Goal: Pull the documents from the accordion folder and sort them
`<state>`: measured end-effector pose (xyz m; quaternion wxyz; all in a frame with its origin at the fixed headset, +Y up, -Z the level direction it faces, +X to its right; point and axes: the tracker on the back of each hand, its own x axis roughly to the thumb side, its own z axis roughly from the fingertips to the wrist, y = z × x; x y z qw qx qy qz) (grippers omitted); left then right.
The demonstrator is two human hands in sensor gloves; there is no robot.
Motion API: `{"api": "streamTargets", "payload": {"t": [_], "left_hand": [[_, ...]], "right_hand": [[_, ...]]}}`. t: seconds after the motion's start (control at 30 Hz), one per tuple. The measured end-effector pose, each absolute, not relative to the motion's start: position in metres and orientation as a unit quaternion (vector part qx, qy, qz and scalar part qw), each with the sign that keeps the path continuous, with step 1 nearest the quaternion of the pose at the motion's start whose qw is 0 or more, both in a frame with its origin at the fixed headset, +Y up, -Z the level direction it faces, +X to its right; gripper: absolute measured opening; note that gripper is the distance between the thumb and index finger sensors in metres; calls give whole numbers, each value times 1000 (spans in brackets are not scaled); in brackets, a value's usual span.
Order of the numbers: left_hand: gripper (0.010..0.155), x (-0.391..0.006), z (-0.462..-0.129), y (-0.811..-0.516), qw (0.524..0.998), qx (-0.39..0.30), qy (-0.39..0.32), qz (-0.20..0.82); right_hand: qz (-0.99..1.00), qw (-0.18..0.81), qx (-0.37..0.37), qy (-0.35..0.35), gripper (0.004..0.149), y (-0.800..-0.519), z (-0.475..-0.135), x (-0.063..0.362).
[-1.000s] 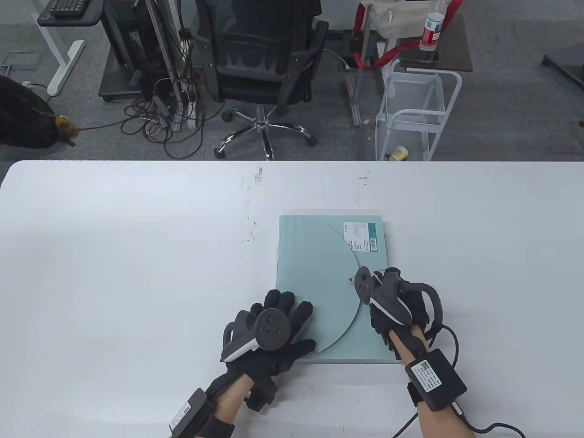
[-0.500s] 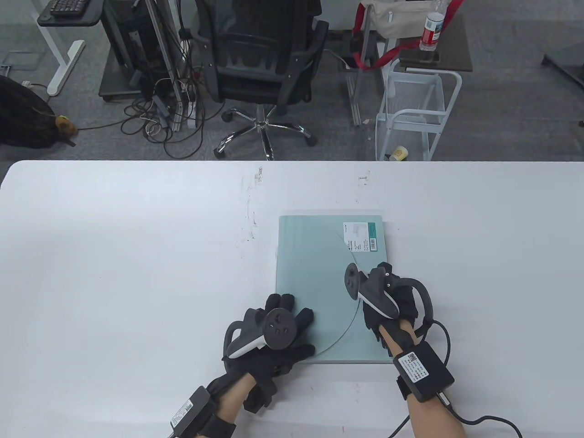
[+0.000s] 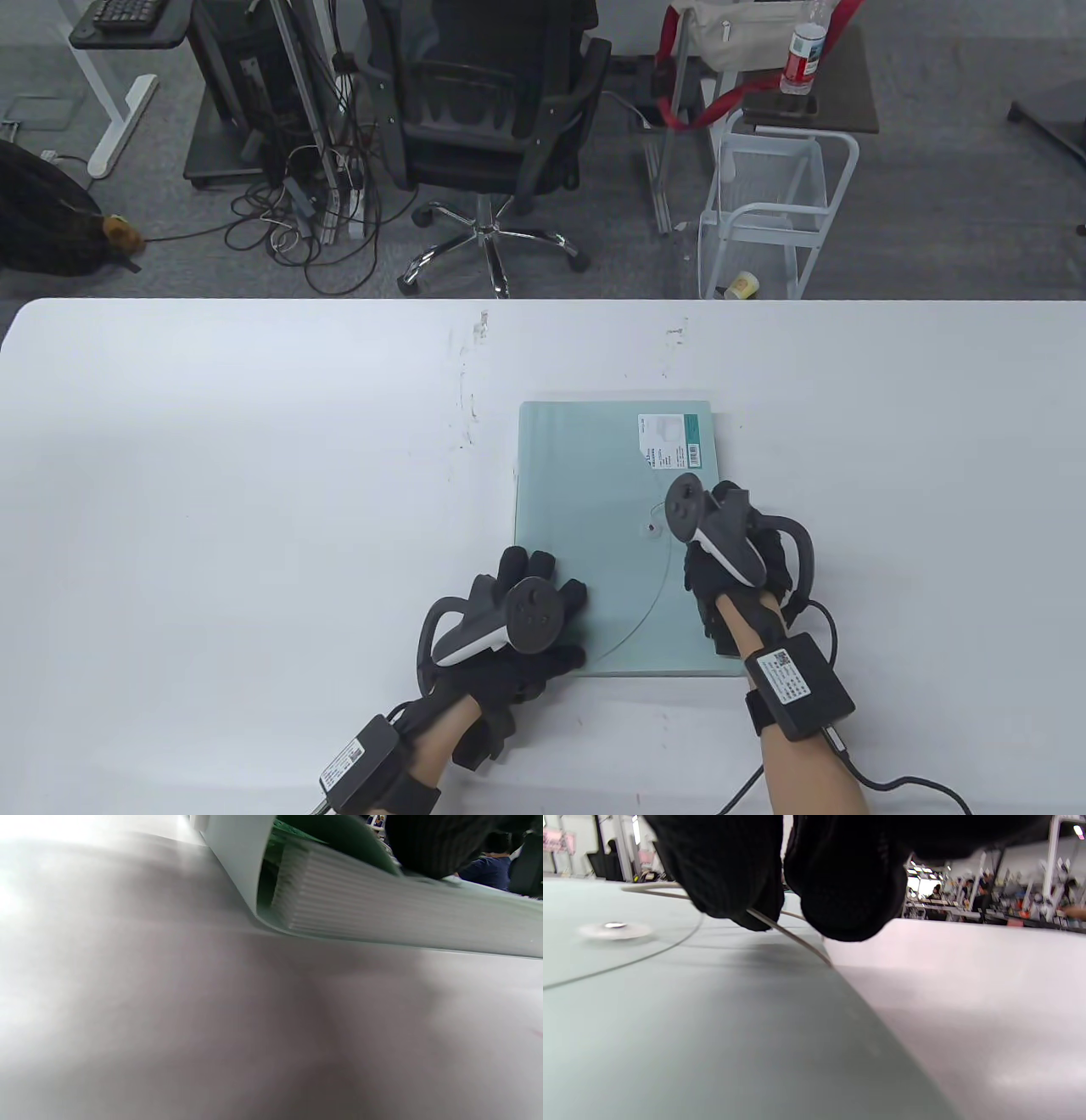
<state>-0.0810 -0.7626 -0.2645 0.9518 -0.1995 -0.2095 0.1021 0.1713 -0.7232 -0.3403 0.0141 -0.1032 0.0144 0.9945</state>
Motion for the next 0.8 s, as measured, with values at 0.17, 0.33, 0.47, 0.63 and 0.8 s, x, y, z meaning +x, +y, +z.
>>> {"api": "streamTargets", "payload": {"t": [0.17,0.33,0.47,0.63,0.8], "left_hand": [[74,-83,-266,-762,948,-208,-209,118],[75,-83,-262,-756,952,-188,-213,116],[88,-78,-256,-755,951,-185,-213,125],[91,-72,-251,-749,962,-147,-200,111],[88,-80,-252,-733,954,-123,-177,209]], "right_hand": [[990,45,-133,31,69,-731,-319,200],[991,48,-128,15,79,-731,-308,205],[994,38,-94,35,78,-729,-305,194],[996,-7,-69,48,69,-737,-300,184],[997,-14,-65,27,68,-744,-294,186]]}}
